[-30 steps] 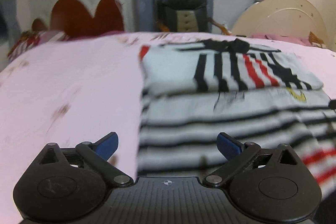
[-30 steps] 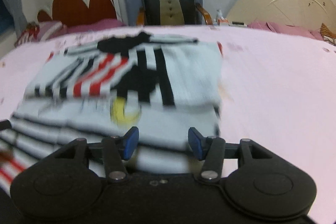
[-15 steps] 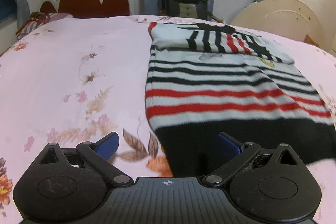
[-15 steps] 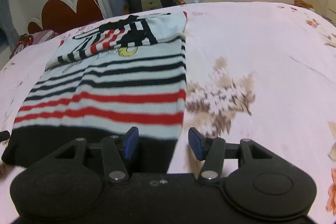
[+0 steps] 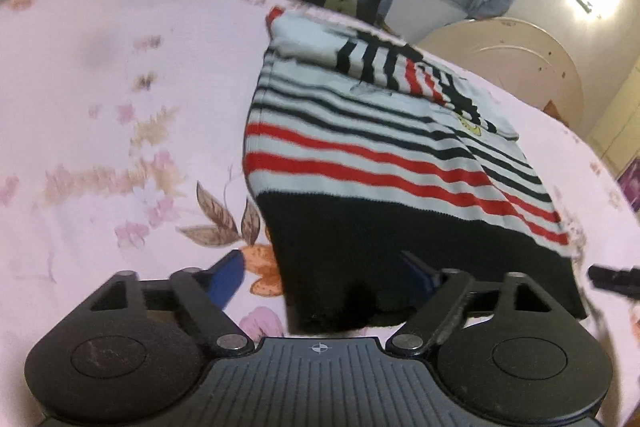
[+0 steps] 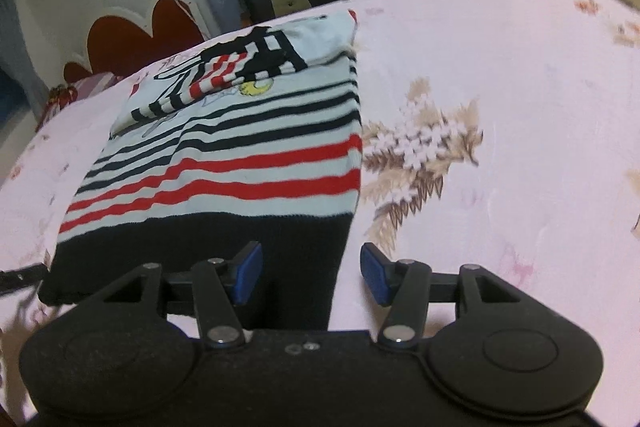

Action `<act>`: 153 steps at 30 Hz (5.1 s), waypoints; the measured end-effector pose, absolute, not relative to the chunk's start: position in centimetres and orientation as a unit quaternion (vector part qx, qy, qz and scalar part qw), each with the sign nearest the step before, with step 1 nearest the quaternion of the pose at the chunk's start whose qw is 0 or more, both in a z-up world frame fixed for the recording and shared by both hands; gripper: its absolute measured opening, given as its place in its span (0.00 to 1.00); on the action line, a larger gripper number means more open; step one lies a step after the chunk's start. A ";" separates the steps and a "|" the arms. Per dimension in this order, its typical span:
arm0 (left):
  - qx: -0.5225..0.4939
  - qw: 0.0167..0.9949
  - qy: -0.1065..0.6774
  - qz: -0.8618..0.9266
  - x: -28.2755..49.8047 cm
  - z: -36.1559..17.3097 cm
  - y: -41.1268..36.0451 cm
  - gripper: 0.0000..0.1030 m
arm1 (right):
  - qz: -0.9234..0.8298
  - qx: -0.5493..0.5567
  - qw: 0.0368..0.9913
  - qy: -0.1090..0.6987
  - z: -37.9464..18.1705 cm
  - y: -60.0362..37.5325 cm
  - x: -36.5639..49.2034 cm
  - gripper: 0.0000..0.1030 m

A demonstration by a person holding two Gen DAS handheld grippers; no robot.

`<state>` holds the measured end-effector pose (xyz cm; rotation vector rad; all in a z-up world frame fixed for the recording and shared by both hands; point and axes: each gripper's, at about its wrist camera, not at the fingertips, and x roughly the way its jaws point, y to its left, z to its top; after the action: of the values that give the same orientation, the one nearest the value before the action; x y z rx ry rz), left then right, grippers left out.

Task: Fold small clothes

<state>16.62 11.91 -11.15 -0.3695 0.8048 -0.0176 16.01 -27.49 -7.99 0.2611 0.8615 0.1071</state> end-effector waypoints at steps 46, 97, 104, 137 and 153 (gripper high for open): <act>-0.345 0.847 0.400 -0.063 19.2 -15.1 14.8 0.12 | 0.130 0.304 0.815 0.476 -12.3 -28.6 19.8 0.11; -0.336 0.887 0.317 -0.031 56.4 -11.1 17.4 0.07 | 0.135 0.309 0.846 0.414 -11.2 -31.2 57.7 0.09; -0.254 0.924 0.285 -0.031 57.3 -10.6 16.1 0.68 | 0.167 0.304 0.860 0.376 -13.0 -31.2 58.7 0.29; -0.040 0.942 0.329 0.055 61.3 -11.6 13.3 0.05 | 0.071 -0.065 0.929 0.356 -13.1 -24.1 60.9 0.10; -0.013 0.935 0.341 -0.094 61.2 -11.1 2.1 0.60 | 0.189 -0.106 0.904 0.370 -12.5 -14.4 59.1 0.33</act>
<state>61.24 2.11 -11.06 -0.0267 0.6968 -0.1923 59.09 -14.36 -12.47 -0.2192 0.7642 0.3905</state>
